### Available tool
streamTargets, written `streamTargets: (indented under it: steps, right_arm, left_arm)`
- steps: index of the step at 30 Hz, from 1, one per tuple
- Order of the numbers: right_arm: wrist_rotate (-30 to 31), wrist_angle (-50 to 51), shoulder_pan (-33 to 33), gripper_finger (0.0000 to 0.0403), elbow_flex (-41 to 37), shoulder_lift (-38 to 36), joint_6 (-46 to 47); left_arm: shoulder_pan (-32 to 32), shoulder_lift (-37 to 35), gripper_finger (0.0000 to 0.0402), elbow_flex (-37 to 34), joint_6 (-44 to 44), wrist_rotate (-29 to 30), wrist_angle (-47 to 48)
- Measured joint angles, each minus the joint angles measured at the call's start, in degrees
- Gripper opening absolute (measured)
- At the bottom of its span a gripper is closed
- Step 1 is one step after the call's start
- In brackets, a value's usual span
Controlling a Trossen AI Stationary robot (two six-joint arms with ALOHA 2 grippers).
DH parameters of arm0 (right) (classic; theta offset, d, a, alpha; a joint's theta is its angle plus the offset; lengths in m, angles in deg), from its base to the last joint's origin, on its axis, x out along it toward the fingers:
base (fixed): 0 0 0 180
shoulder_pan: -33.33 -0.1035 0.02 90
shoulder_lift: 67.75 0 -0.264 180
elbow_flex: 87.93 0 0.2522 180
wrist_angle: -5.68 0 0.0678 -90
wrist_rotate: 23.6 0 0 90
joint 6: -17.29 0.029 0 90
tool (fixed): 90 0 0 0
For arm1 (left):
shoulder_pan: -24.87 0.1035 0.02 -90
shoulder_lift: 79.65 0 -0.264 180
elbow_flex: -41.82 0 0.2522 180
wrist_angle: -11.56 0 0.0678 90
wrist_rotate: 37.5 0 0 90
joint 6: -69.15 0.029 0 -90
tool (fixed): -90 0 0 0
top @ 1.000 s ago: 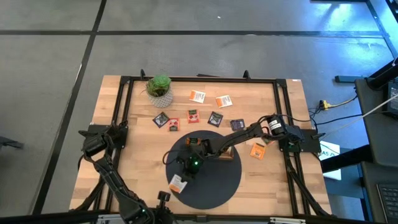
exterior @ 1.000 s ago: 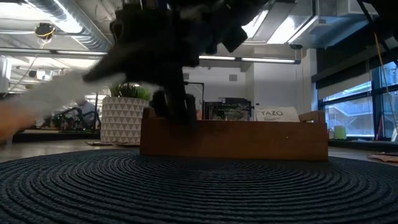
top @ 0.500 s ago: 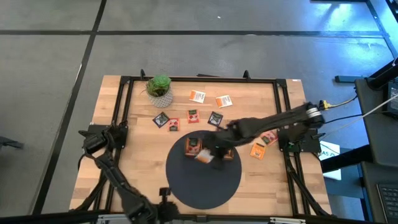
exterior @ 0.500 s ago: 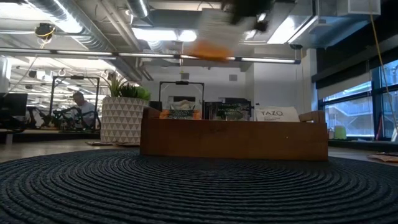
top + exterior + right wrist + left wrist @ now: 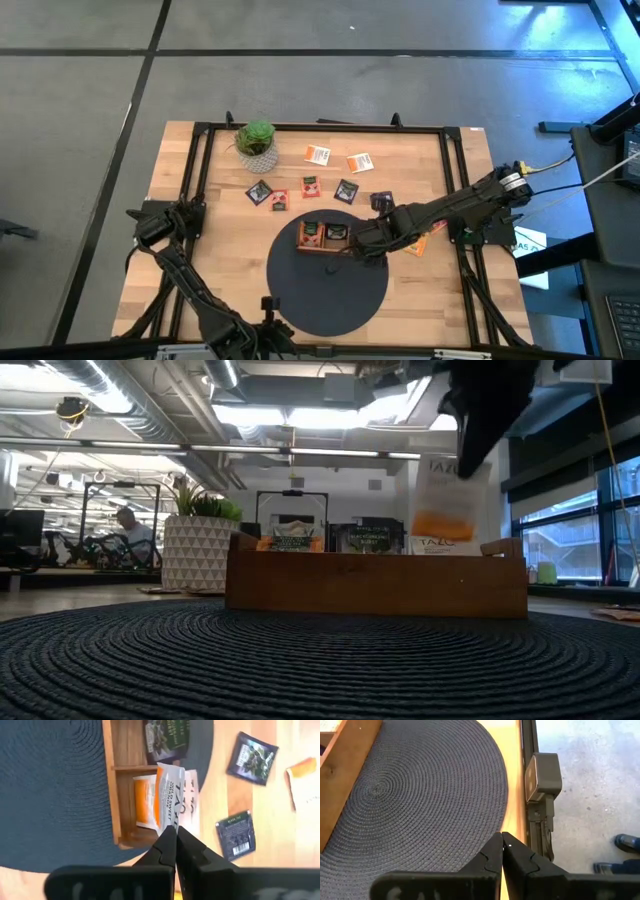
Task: Pick & Place Tea
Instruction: Put the bottom white tea bag into the right slot of the wooden organizer, then put the orange tea bag into the left slot of the wooden organizer
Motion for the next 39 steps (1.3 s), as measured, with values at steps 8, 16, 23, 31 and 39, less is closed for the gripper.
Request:
streamTargets:
  steps: [8, 16, 23, 31, 39]
  right_arm:
    - [-1.8, -6.8, 2.0, 0.0004, -6.3, 0.0, -2.0]
    - [-5.3, -9.5, 3.6, 0.0005, -10.6, 0.0, -2.3]
    - [-5.0, -11.5, 3.6, 0.0005, -11.5, 0.0, -3.6]
    - [-4.9, -11.9, 3.6, 0.0020, -11.5, 0.0, -7.7]
    - [-2.2, -10.4, 3.7, 0.0086, -10.5, 0.0, -3.5]
  left_arm:
    - [-0.1, 0.0, 0.0002, 0.0, 0.0, 0.0, 0.0]
    - [-0.1, 0.0, 0.0002, 0.0, 0.0, 1.2, 0.4]
    - [-0.1, 0.0, 0.0002, 0.0, 0.0, 1.6, 0.6]
    - [-0.1, 0.0, 0.0002, 0.0, 0.0, 1.6, 1.1]
    - [-0.2, 0.0, 0.0002, -0.1, -0.9, 5.8, 1.9]
